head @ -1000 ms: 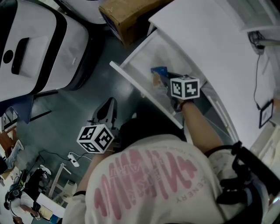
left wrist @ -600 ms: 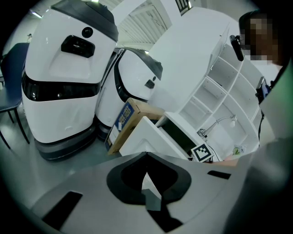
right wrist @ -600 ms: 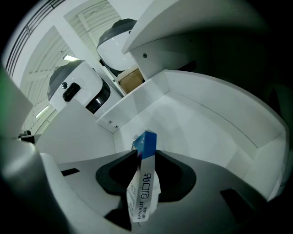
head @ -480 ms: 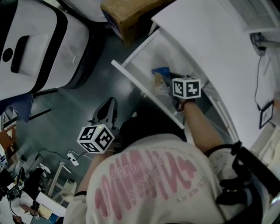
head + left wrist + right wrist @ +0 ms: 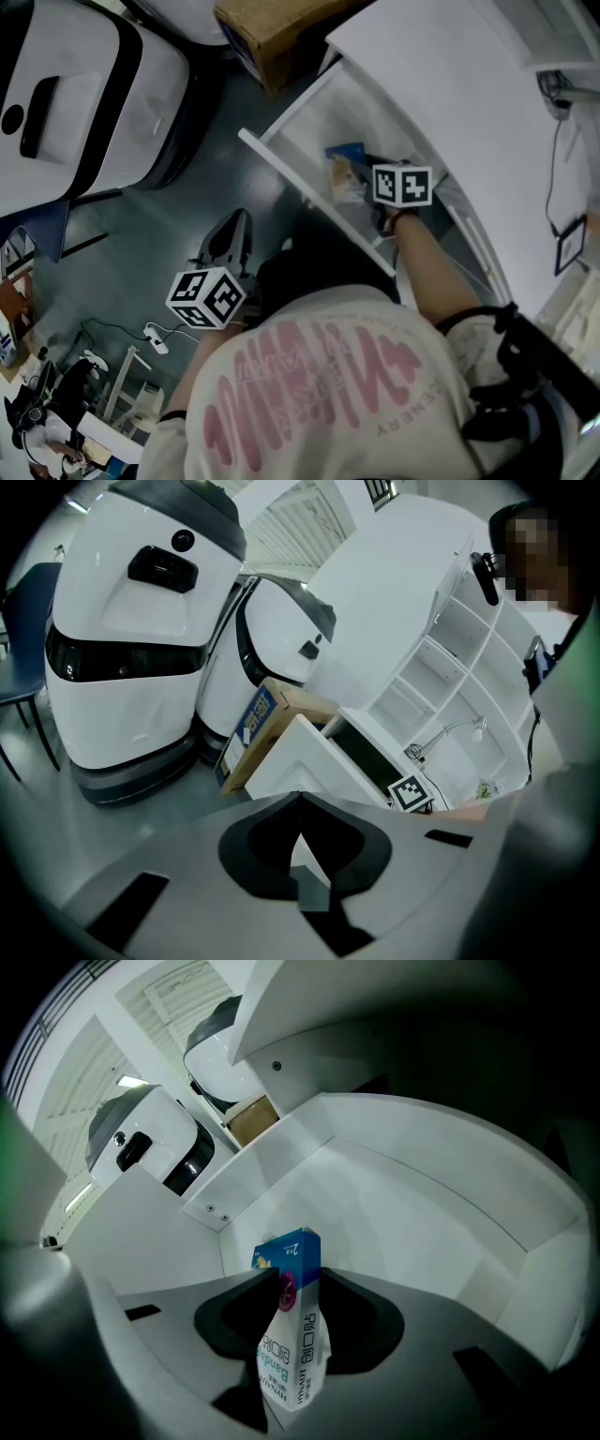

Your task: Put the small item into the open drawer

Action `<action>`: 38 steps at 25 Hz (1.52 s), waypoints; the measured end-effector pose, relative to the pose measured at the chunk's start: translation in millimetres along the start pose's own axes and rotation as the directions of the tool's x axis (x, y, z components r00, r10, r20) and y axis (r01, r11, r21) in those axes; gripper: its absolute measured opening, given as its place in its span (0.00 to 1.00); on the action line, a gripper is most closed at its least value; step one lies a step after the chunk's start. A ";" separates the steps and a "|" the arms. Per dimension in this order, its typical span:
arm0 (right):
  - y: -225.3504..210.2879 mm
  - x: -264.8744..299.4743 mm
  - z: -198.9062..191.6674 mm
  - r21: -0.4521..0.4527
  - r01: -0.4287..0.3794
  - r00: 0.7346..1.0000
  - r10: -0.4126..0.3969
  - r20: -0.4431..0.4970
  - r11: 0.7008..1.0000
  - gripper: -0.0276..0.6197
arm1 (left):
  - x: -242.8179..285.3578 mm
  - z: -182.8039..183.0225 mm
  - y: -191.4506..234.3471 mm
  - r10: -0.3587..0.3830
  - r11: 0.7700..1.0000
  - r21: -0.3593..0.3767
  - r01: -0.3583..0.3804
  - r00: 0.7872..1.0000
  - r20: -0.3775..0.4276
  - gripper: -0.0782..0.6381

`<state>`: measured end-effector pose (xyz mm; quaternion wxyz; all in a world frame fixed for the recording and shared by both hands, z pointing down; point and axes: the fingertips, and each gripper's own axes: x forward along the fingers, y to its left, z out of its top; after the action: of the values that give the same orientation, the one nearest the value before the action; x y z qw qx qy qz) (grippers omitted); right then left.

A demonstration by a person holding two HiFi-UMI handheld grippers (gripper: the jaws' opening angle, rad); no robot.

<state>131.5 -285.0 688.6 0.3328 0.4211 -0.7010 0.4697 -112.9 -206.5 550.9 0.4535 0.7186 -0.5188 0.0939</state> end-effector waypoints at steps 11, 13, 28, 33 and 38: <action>-5.6 1.8 -1.2 0.010 0.015 1.000 -0.015 -0.007 1.000 0.28 | 0.4 -0.1 -0.8 -0.008 1.000 0.006 0.008 1.000 -0.012 0.15; -6.1 2.6 -1.5 0.011 0.018 1.000 -0.018 -0.007 1.000 0.28 | -0.4 -1.6 1.9 -0.001 1.000 0.005 0.001 1.000 -0.018 0.15; -14.5 4.3 -8.0 0.013 0.049 0.999 -0.048 -0.013 0.999 0.21 | -1.2 -4.7 2.2 0.003 1.000 0.000 -0.003 1.000 -0.020 0.15; -14.7 5.8 -8.1 0.014 0.046 0.999 -0.046 -0.011 0.999 0.21 | -0.5 -5.1 1.3 -0.001 1.000 0.007 0.001 1.000 -0.026 0.15; -14.2 6.5 -6.2 0.010 0.043 0.999 -0.043 -0.008 0.999 0.22 | -1.4 -5.7 2.4 0.003 1.000 0.010 -0.003 1.000 -0.028 0.15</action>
<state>142.0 -283.9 701.6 0.3436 0.4358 -0.6881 0.4675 -113.6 -201.4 554.6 0.4571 0.7187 -0.5129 0.1072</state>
